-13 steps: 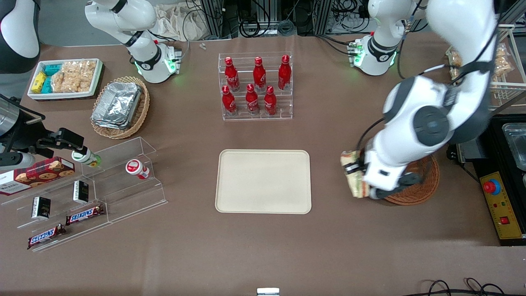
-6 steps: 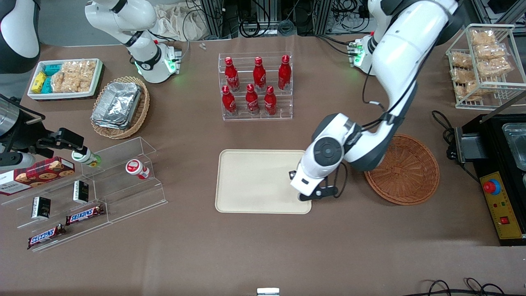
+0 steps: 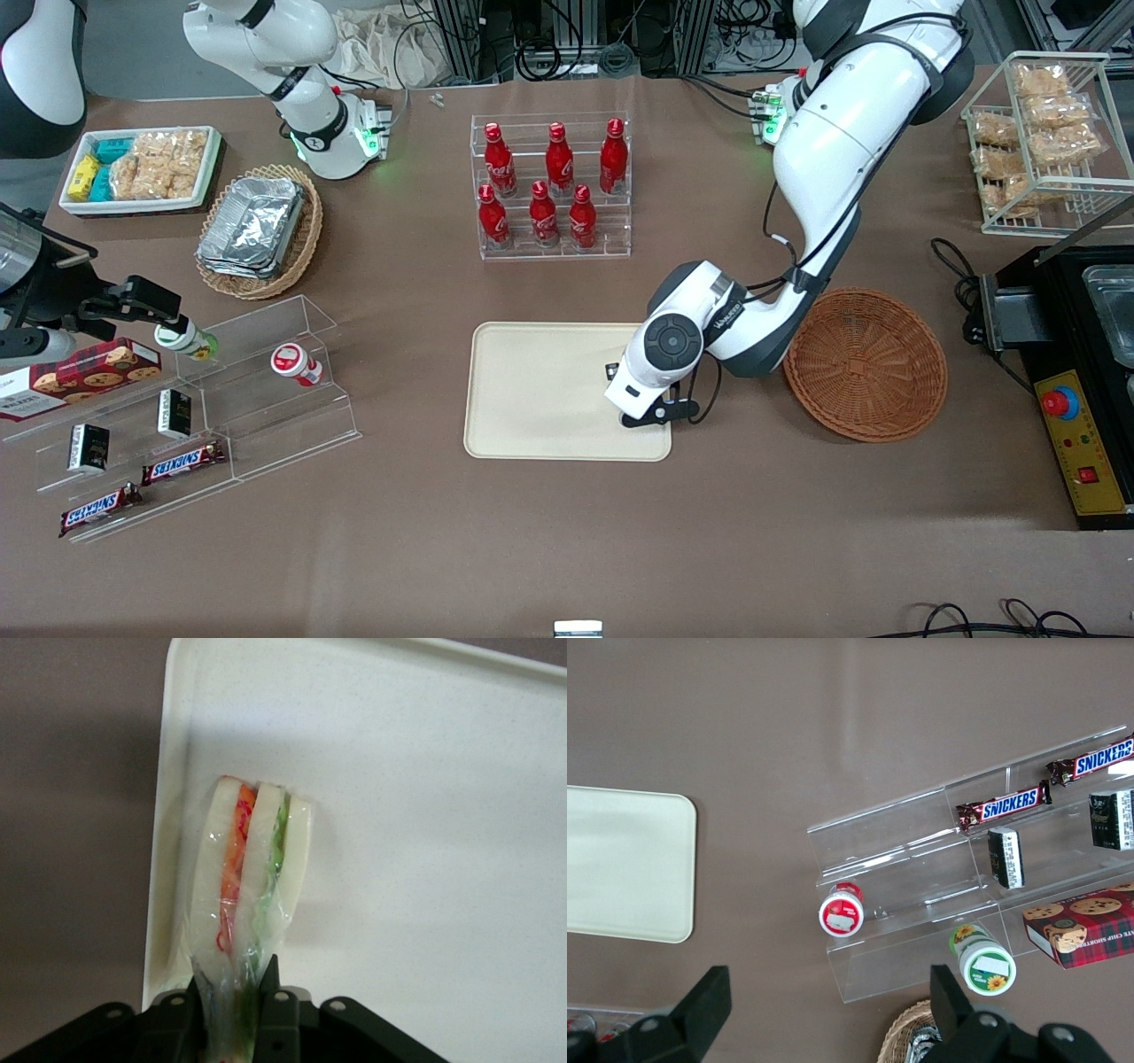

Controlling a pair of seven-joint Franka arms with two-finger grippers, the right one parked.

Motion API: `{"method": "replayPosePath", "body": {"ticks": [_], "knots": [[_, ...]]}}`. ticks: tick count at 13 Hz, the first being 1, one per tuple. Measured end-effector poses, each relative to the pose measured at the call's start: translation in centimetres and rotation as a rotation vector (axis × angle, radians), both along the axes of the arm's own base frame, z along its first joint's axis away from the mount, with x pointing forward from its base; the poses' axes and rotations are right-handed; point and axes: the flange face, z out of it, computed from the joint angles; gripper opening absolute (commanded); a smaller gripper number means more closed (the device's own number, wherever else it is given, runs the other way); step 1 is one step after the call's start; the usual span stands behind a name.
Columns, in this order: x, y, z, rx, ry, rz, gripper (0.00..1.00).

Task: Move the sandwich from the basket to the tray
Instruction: 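Lower the sandwich onto the tray and open the left gripper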

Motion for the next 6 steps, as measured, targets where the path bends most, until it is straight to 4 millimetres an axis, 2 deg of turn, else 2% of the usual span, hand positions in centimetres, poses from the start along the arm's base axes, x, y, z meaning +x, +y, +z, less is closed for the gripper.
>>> {"method": "replayPosePath", "body": {"ticks": [3,5,6], "knots": [[0.6,0.4,0.5,-0.003,-0.011,0.01,1.0],[2.2,1.6,3.0,-0.003,-0.045,0.033,1.0],[3.1,2.8,5.4,0.008,-0.06,0.05,1.0]]}}
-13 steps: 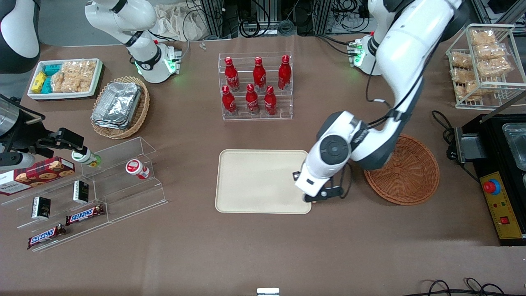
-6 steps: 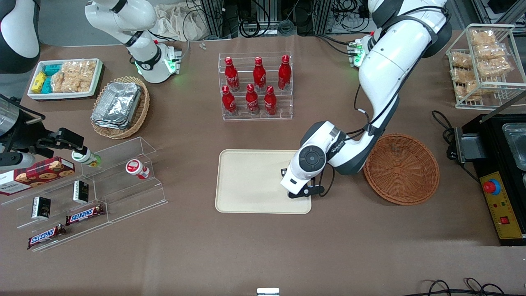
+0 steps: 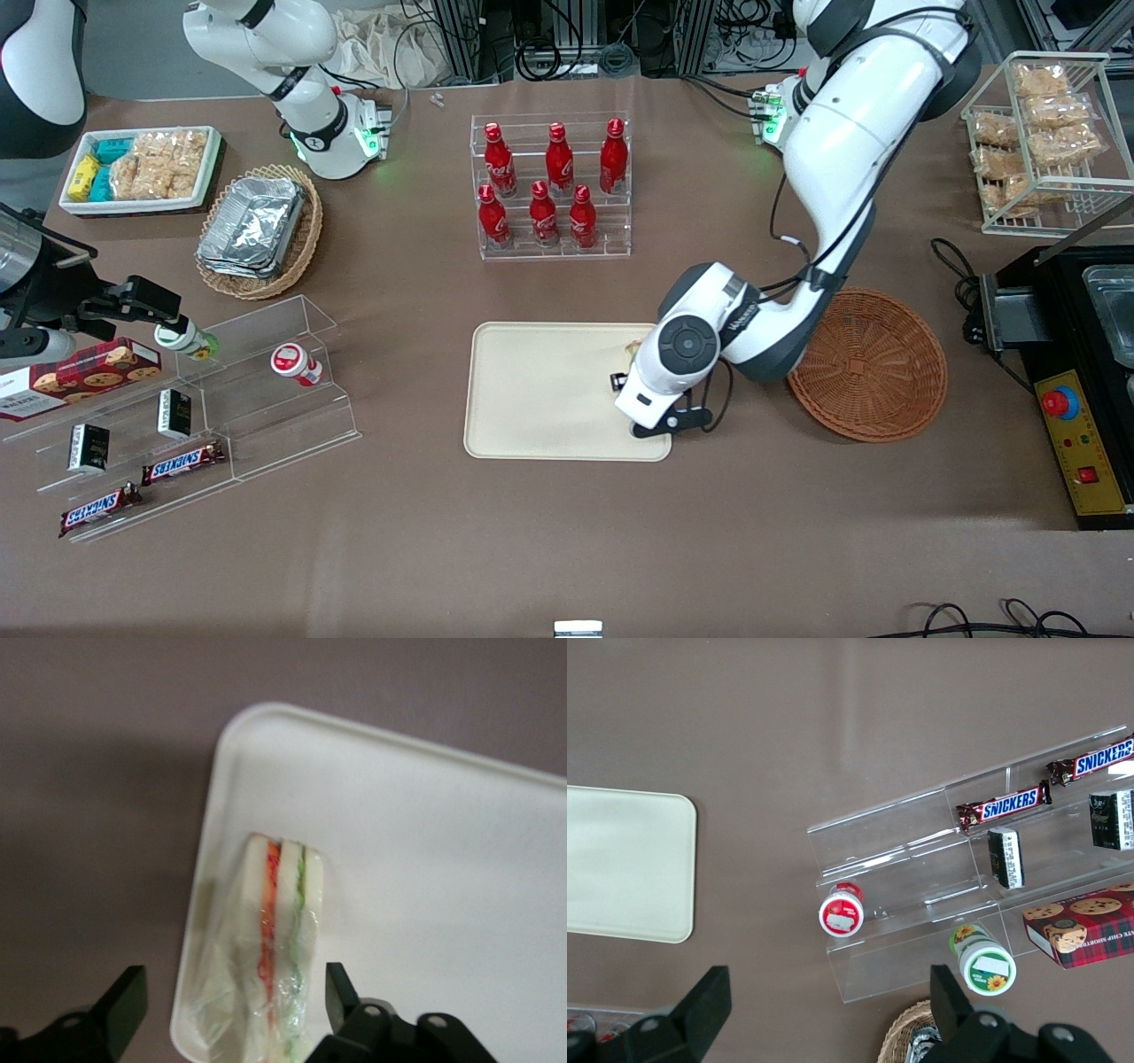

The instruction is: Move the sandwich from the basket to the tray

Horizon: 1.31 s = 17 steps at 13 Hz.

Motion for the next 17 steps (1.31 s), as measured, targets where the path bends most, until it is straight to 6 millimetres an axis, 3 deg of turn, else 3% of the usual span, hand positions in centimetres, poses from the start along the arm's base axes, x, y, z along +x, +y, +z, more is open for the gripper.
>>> {"method": "replayPosePath", "body": {"ticks": [3,5,8,12,15,17], "knots": [[1.8,5.8,10.5,0.048,-0.053,0.074,1.0],[1.3,9.7,17.3,0.086,-0.081,0.121,1.0],[-0.2,13.9,23.4,0.133,-0.101,0.164,1.0],[-0.3,20.8,27.5,0.142,-0.114,0.193,1.0],[-0.1,23.6,27.6,0.152,-0.089,0.166,1.0],[-0.1,26.8,28.2,0.154,-0.07,0.139,1.0]]}}
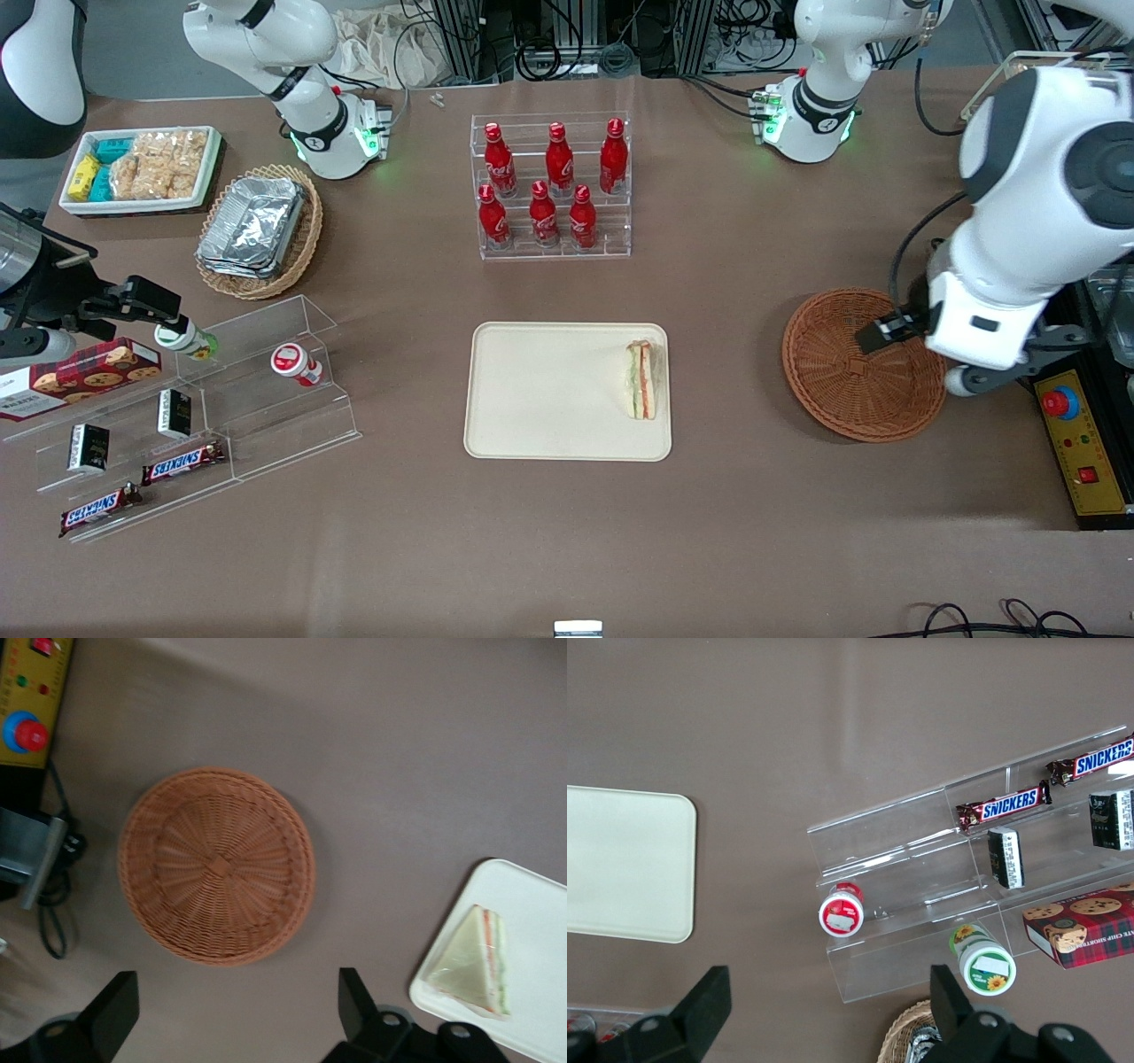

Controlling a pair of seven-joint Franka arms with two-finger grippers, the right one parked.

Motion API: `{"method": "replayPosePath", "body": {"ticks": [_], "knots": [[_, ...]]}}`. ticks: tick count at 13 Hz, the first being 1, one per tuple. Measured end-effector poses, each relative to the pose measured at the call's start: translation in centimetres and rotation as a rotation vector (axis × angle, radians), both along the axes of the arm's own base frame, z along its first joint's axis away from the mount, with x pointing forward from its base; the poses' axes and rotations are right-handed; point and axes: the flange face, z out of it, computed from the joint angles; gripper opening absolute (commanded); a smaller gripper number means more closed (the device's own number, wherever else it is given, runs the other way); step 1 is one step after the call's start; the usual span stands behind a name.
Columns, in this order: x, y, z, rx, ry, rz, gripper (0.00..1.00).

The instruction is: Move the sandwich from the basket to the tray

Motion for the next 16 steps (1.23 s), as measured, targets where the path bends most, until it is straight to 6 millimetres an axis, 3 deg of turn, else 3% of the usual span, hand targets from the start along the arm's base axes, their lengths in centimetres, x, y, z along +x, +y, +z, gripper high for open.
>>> {"method": "replayPosePath", "body": {"ticks": [3,10,12,16], "knots": [[0.0,5.1,0.5,-0.028,0.025,-0.036,1.0],[-0.1,11.5,-1.1,-0.09,0.087,-0.202,1.0],[-0.9,12.2,-0.8,-0.088,0.069,-0.227,1.0],[-3.1,11.0,-1.2,-0.075,0.041,-0.253,1.0]]}}
